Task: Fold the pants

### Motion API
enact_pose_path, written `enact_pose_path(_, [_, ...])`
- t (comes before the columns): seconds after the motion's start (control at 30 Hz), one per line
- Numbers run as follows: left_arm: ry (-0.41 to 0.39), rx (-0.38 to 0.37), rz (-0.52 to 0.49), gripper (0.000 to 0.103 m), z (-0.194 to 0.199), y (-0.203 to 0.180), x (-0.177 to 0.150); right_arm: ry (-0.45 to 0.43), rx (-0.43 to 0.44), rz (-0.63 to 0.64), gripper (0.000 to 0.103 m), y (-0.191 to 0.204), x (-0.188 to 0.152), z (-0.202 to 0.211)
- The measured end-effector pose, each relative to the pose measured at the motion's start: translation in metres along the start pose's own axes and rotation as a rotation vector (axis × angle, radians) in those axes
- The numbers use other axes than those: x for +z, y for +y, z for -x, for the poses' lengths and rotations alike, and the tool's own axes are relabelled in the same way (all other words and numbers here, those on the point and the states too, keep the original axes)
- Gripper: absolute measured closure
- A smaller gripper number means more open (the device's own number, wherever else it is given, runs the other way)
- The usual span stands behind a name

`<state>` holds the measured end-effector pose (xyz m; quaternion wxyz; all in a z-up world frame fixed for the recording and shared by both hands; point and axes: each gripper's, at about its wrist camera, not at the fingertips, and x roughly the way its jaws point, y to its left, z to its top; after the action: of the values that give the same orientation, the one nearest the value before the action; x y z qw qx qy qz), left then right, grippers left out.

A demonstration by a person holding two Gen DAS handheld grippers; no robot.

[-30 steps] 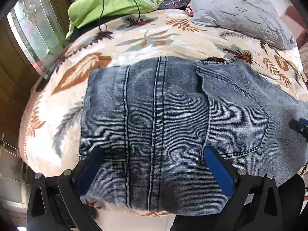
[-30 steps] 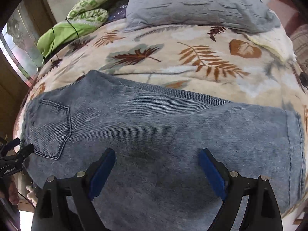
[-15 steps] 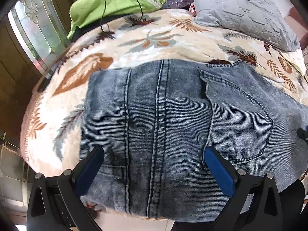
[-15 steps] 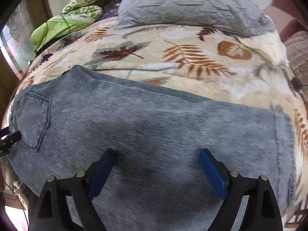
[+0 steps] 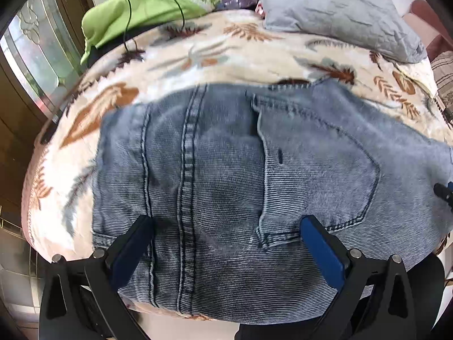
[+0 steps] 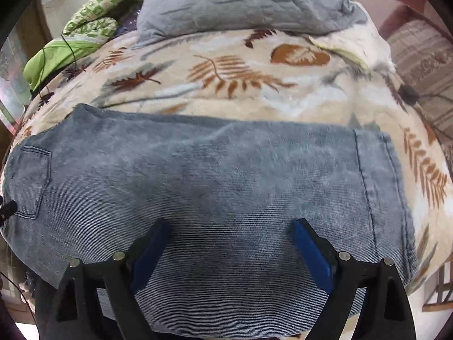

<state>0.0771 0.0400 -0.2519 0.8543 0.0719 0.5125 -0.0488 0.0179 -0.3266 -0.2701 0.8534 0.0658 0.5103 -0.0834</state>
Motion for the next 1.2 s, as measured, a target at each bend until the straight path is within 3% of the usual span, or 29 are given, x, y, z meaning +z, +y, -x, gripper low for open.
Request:
enact_pose_path(0.27, [-0.026,0.005,-0.032,0.000,-0.009,-0.003,-0.002,0.020,-0.024,-0.038,0.001,-0.002,0.002,-0.008])
enact_pose_path(0.57, [-0.069,0.015,-0.054,0.000,-0.008,-0.003,-0.008,0.052,-0.006,-0.043,0.000,-0.004,0.002,-0.014])
enact_pose_path(0.87, [-0.004,0.065,-0.078,0.000,0.005,-0.012,-0.006,0.051,0.015,-0.032,0.000,-0.006,0.000,-0.006])
enact_pose_path(1.2, [-0.193,0.081,-0.141,0.000,0.083,-0.057,0.005,-0.094,0.015,-0.100,0.000,-0.050,-0.018,0.054])
